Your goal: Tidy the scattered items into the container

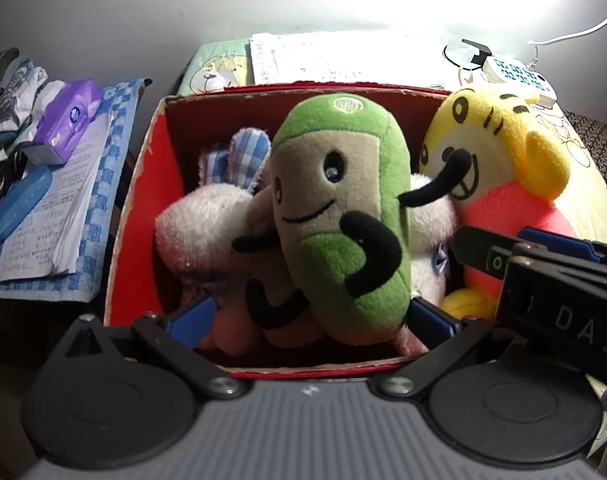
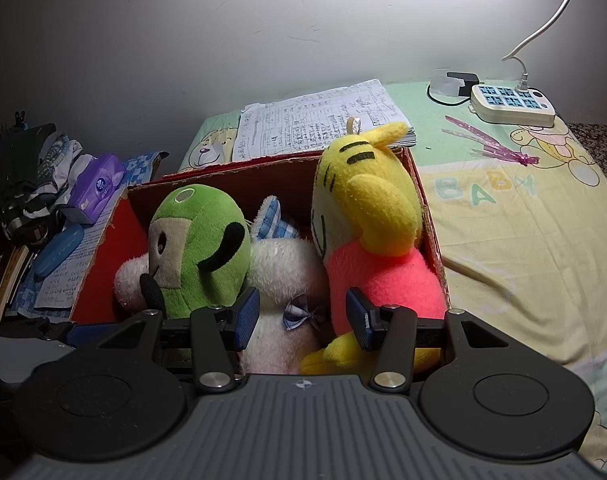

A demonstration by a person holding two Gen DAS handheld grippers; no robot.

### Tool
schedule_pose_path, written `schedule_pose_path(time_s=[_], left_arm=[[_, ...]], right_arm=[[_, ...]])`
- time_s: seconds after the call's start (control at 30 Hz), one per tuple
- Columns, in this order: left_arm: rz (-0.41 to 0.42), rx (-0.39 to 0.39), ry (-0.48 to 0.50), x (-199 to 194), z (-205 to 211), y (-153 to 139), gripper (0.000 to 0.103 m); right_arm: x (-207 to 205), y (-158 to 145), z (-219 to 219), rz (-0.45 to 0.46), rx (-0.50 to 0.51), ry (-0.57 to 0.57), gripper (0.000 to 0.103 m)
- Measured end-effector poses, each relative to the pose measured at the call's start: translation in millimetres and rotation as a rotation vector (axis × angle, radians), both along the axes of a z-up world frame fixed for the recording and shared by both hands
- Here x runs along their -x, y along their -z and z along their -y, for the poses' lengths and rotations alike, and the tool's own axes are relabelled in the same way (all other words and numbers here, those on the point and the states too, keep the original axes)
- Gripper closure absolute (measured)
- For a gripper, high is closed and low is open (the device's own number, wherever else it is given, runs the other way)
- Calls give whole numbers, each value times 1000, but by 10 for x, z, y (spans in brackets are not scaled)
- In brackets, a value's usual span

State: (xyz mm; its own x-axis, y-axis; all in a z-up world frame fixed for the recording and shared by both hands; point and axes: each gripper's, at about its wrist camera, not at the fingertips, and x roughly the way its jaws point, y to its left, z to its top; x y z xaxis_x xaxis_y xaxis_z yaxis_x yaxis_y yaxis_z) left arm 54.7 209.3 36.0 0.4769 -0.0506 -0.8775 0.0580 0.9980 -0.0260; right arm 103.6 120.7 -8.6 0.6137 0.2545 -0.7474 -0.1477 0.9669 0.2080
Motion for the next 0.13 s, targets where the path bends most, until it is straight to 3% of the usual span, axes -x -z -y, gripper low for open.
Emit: schedule_pose_path(time_s=[0.13], left_arm=[[17, -17, -5, 12, 16, -46, 0]], right_arm=[[-6, -3, 13, 0, -9, 5, 53]])
